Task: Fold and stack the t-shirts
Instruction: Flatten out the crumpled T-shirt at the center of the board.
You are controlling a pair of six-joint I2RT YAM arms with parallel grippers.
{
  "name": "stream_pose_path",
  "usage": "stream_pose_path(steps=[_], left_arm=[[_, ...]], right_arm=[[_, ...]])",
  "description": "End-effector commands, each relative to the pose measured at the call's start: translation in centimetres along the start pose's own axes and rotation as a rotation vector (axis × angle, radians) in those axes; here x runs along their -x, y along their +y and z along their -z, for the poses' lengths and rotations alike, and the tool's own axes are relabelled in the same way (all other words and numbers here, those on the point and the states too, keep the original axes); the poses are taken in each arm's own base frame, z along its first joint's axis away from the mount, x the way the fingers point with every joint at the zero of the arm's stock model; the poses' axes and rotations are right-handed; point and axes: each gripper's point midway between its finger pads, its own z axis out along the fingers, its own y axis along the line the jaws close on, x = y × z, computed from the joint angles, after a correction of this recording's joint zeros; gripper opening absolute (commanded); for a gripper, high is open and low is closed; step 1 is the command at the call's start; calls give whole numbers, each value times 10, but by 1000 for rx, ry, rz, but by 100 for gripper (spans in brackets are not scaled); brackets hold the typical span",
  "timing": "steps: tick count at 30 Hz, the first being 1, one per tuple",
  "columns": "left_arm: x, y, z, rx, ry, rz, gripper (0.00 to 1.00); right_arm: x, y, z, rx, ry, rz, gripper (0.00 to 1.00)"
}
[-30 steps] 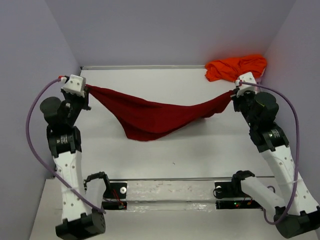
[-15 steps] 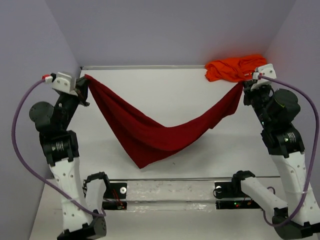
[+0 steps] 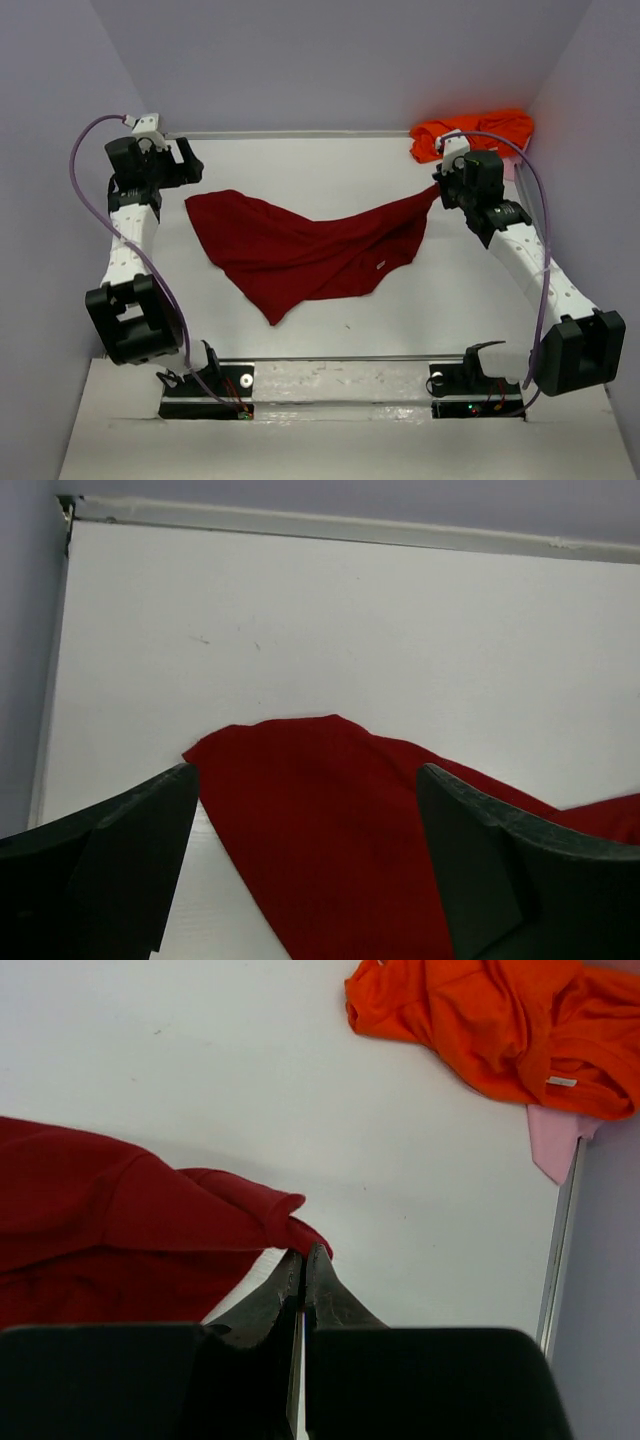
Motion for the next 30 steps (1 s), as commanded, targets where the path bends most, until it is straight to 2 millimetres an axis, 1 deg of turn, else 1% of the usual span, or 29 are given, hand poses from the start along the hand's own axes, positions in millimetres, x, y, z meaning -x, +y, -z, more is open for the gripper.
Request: stream_pose_path(steps=[1, 2, 3, 4, 5, 6, 7, 8, 9, 10, 11, 12, 13, 14, 17, 18, 19, 20, 21, 24, 25, 26, 27, 30], left_arm=[[68, -29, 59, -26, -218, -258, 99], [55, -34, 62, -47, -176, -262, 99], [43, -52, 64, -128, -144, -278, 99], [34, -65, 69, -184, -117, -291, 99], [11, -74, 72, -236, -36, -292, 99], [-8, -102, 75, -354, 18, -311, 99], [-25, -115, 78, -413, 74, -330, 97], [-52, -127, 84, -477, 173, -321, 94], [-74, -137, 88, -541, 226, -371, 93], [-92, -153, 91, -597, 274, -401, 92], [-116, -151, 96, -626, 337, -437, 91], [-130, -161, 101, -668, 375, -463, 89], [-140, -162, 102, -675, 397, -476, 89], [-158, -159, 105, -677, 456, -491, 89], [-185, -149, 108, -698, 543, -573, 89], [-199, -145, 113, -701, 592, -600, 89], [-211, -144, 121, -721, 639, -609, 89], [-218, -145, 125, -737, 665, -625, 89], [-231, -150, 133, -773, 707, -648, 89], [-254, -161, 152, -835, 791, -714, 89], [-259, -163, 157, -841, 807, -736, 89], [-263, -164, 160, -833, 826, -752, 89], [-266, -170, 163, -856, 831, -769, 89], [-272, -178, 172, -886, 867, -800, 89]], right_arm=[[25, -9, -1, -23, -105, -5, 0], [22, -9, -2, -24, -96, -5, 0], [20, -9, -3, -26, -91, -5, 0], [16, -9, -6, -33, -78, -3, 0], [14, -9, -7, -37, -74, -3, 0], [12, -10, -8, -42, -66, -1, 0], [10, -10, -10, -45, -63, 2, 0], [4, -10, -13, -47, -48, 6, 0], [2, -10, -15, -53, -42, 8, 0], [0, -12, -16, -65, -32, 11, 0], [-3, -12, -19, -69, -24, 11, 0], [-3, -13, -19, -72, -22, 11, 0], [-4, -13, -19, -72, -22, 11, 0], [-3, -13, -19, -72, -23, 10, 0], [-4, -12, -20, -70, -22, 7, 0], [-6, -11, -21, -68, -16, 9, 0], [-7, -11, -22, -69, -12, 11, 0], [-9, -11, -23, -68, -5, 12, 0], [-10, -11, -25, -69, -2, 13, 0], [-14, -11, -28, -71, 12, 13, 0], [-14, -11, -29, -71, 13, 12, 0], [-14, -11, -30, -72, 15, 12, 0], [-14, -11, -30, -74, 15, 10, 0], [-15, -12, -30, -78, 18, 11, 0]])
